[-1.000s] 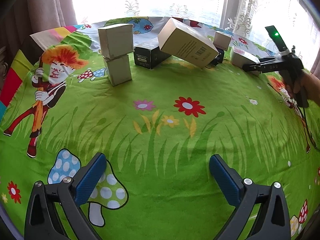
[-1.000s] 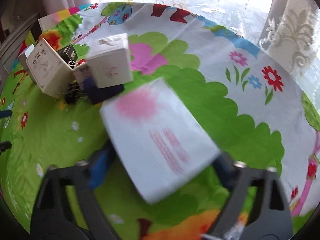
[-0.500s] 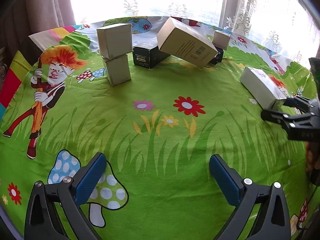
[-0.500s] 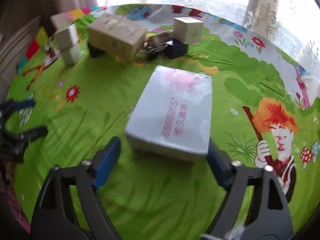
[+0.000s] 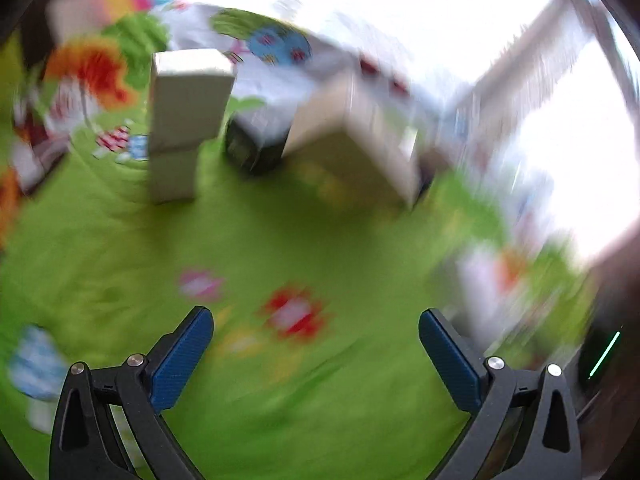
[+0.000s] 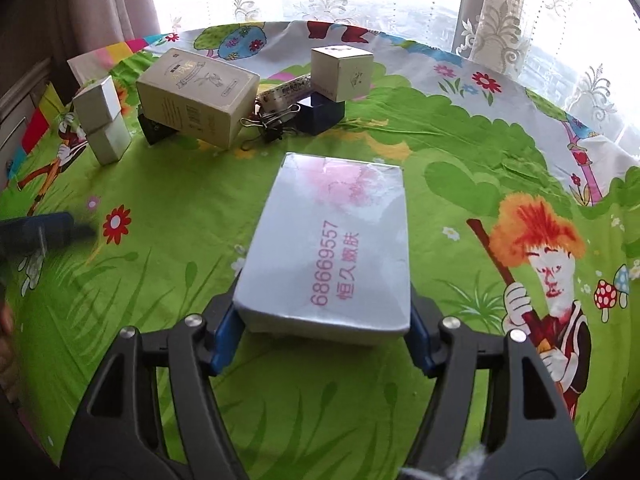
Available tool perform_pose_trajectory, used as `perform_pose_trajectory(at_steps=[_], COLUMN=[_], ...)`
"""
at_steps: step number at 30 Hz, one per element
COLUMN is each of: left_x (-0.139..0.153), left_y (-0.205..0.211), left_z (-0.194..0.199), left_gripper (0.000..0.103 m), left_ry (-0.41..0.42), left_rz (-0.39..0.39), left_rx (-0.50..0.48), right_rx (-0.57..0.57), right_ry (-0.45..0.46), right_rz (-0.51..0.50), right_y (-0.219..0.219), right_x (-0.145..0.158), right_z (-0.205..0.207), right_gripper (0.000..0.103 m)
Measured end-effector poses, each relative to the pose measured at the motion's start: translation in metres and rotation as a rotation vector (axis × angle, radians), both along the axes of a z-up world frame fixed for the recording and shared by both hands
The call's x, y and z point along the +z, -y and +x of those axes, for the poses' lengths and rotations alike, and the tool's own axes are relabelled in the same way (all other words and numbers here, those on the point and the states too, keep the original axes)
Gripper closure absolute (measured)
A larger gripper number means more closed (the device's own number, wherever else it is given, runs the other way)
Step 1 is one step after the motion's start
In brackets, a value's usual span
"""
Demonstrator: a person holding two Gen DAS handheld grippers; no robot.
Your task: Organize rigid objects
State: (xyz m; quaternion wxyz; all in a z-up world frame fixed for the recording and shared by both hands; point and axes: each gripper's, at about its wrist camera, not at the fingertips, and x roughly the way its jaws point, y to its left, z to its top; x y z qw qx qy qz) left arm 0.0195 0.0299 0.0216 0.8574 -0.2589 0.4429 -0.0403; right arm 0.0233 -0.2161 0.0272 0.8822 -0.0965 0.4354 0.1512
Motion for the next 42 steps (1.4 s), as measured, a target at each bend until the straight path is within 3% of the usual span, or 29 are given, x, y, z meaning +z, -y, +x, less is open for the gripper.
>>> perform_pose_trajectory(at_steps=[3, 5, 11, 13, 14, 16, 20, 23, 24, 26, 28, 32, 36, 37, 39, 42], left_x=[0.008, 0.009, 0.013, 0.002, -0.002, -0.004, 0.002, 0.001, -0.002, -0.002, 0.002, 0.005, 0.014, 0.013, 0.006, 0.004], left_y=[0.0, 0.006, 0.027, 0.029, 0.032, 0.039, 0.039, 0.03, 0.025, 0.014, 0.009, 0.02, 0.043, 0.043, 0.05, 0.055], left_z=[0.026, 0.046, 0.098, 0.113, 0.119, 0.126, 0.104, 0.099, 0.101, 0.102, 0.102, 0.107, 0.105, 0.1, 0.086, 0.052], left_gripper=[0.0, 0.0, 0.0, 0.001, 0.014, 0.026, 0.028, 0.031, 0.031, 0.024, 0.018, 0.018, 0.018, 0.019, 0.05, 0.051], left_ry=[0.013, -0.006, -0.033, -0.08, -0.106, -0.134, -0.13, -0.262, -0.303, -0.309, -0.274, -0.153, -0.067, -0.06, -0.075, -0.056], left_rz=[-0.223, -0.266, -0.041, -0.032, -0.014, 0.042, 0.124, 0.138, 0.131, 0.14, 0.252, 0.303, 0.42, 0.418, 0.413, 0.391], left_rx=[0.233, 0.329, 0.515, 0.466, 0.403, 0.235, -0.003, -0.279, -0.332, -0.323, -0.254, -0.191, -0.116, -0.12, -0.179, -0.286], right_rx=[-0.002, -0.001, -0.003, -0.004, -0.004, -0.005, -0.006, -0.006, -0.006, -0.006, -0.005, -0.005, -0.004, -0.004, -0.004, -0.005], right_ry=[-0.001, -0.001, -0.002, -0.005, -0.005, -0.007, -0.008, -0.008, -0.008, -0.007, -0.008, -0.006, -0.006, -0.006, -0.006, -0.006], right_rz=[0.001, 0.001, 0.003, 0.009, 0.012, 0.017, 0.023, 0.019, 0.016, 0.013, 0.013, 0.008, 0.009, 0.009, 0.009, 0.011], right_y=[0.001, 0.002, 0.002, 0.002, 0.003, 0.003, 0.004, 0.003, 0.002, 0.002, 0.002, 0.001, 0.002, 0.002, 0.002, 0.002], right_x=[-0.001, -0.001, -0.001, -0.001, -0.001, -0.001, -0.001, -0.001, -0.001, -0.001, -0.001, -0.001, -0.001, -0.001, -0.001, -0.001], right_z=[0.002, 0.002, 0.002, 0.002, 0.002, 0.002, 0.003, 0.002, 0.002, 0.003, 0.002, 0.002, 0.003, 0.003, 0.003, 0.003], right_gripper=[0.032, 0.032, 0.031, 0.031, 0.031, 0.031, 0.031, 0.031, 0.031, 0.031, 0.031, 0.031, 0.031, 0.031, 0.031, 0.031])
